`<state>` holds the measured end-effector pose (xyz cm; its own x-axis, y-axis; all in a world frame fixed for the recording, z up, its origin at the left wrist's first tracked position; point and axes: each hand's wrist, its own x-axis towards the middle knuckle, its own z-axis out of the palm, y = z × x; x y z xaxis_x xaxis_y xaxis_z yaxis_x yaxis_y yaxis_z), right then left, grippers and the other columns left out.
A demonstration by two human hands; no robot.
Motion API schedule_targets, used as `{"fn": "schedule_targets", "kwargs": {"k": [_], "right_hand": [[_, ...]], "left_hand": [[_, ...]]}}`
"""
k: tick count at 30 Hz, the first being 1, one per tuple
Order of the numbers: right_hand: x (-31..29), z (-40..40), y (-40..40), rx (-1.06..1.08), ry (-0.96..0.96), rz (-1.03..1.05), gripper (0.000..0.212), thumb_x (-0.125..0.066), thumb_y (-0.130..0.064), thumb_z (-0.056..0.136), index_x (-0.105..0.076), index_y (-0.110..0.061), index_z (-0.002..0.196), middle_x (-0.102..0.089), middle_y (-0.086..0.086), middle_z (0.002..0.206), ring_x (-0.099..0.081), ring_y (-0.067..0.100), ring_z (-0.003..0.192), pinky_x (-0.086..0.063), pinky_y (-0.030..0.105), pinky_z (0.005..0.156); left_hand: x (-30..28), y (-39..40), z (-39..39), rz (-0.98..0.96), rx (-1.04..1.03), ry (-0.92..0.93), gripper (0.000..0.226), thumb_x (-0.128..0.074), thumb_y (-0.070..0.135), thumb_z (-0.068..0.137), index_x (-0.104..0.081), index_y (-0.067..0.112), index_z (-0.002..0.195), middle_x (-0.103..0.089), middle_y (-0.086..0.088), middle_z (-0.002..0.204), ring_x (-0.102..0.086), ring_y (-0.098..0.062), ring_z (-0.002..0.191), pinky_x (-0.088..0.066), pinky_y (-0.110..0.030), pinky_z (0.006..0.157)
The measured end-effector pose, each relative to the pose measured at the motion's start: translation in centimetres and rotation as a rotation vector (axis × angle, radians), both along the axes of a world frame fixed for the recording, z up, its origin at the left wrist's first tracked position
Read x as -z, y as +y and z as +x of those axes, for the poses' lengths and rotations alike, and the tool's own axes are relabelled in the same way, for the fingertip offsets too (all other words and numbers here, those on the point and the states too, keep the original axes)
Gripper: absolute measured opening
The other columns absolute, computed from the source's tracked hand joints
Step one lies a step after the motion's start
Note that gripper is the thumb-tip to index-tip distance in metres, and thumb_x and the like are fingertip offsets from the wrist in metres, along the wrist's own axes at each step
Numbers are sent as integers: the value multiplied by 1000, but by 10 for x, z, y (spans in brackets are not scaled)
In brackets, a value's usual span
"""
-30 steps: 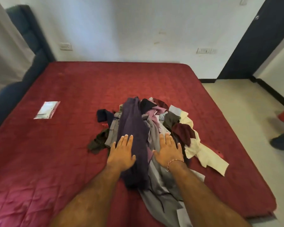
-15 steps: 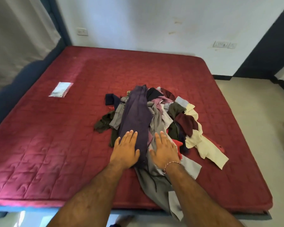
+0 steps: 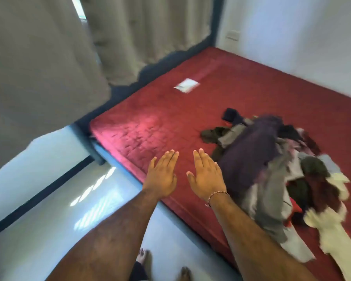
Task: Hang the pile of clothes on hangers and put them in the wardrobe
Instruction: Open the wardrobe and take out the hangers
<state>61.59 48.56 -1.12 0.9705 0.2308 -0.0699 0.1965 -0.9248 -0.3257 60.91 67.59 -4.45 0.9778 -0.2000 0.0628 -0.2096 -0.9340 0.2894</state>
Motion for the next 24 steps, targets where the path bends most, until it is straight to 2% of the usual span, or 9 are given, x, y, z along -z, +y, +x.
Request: {"fn": "schedule_targets", "kwargs": {"k": [5, 7, 9, 11, 14, 17, 22, 24], "right_hand": [[-21, 6, 147, -326, -42, 5, 78, -36, -50, 95, -17, -17, 164, -15, 8, 172, -22, 29, 156, -25, 53, 123], [-32, -4, 222, -498, -58, 12, 80, -27, -52, 93, -16, -16, 164, -16, 9, 171, -22, 30, 156, -22, 50, 125], [-45, -20, 293, -640, -69, 59, 78, -29, -51, 96, -15, -17, 164, -15, 7, 172, -18, 28, 157, -18, 47, 127], [-57, -46, 367, -765, -88, 104, 76, -35, -49, 98, -17, -17, 164, -16, 7, 171, -19, 27, 157, -21, 47, 126], [-72, -92, 468, -929, -113, 139, 81, -23, -57, 94, -17, -17, 164, -16, 7, 172, -21, 27, 157, -26, 49, 124], [-94, -145, 562, -1099, -141, 155, 85, -13, -64, 91, -12, -21, 165, -9, 4, 173, -14, 25, 158, -21, 49, 126], [-137, -232, 696, -1333, -183, 271, 78, -16, -62, 98, -6, -23, 165, -2, -1, 173, -9, 23, 159, -17, 50, 127], [-153, -266, 741, -1406, -168, 348, 73, -27, -59, 103, -6, -26, 165, -2, -4, 173, -8, 21, 159, -9, 44, 127]], "left_hand": [[-7, 139, -61, 26, -341, -103, 75, -38, 33, 87, -36, 14, 159, -39, -5, 164, -38, -21, 151, -38, -57, 115], [-8, 202, -95, 75, -507, -116, 75, -45, 31, 87, -35, 15, 160, -37, -4, 165, -36, -20, 152, -37, -56, 115], [-13, 260, -129, 93, -642, -136, 78, -55, 28, 91, -28, 18, 163, -30, -2, 169, -30, -19, 155, -31, -54, 120], [-22, 318, -170, 91, -781, -163, 79, -59, 26, 94, -23, 19, 164, -26, 0, 170, -25, -19, 156, -26, -53, 123], [-45, 396, -227, 97, -956, -233, 77, -60, 21, 93, -26, 17, 162, -29, -2, 169, -26, -21, 156, -28, -56, 123], [-70, 467, -287, 79, -1123, -306, 76, -61, 20, 92, -29, 16, 161, -33, -5, 167, -29, -23, 154, -30, -56, 121], [-129, 551, -386, 94, -1341, -476, 72, -53, 24, 91, -31, 17, 160, -35, -5, 166, -31, -24, 154, -34, -57, 119], [-151, 578, -419, 111, -1436, -560, 70, -51, 26, 93, -31, 18, 160, -35, -5, 166, -32, -25, 154, -35, -58, 118]]}}
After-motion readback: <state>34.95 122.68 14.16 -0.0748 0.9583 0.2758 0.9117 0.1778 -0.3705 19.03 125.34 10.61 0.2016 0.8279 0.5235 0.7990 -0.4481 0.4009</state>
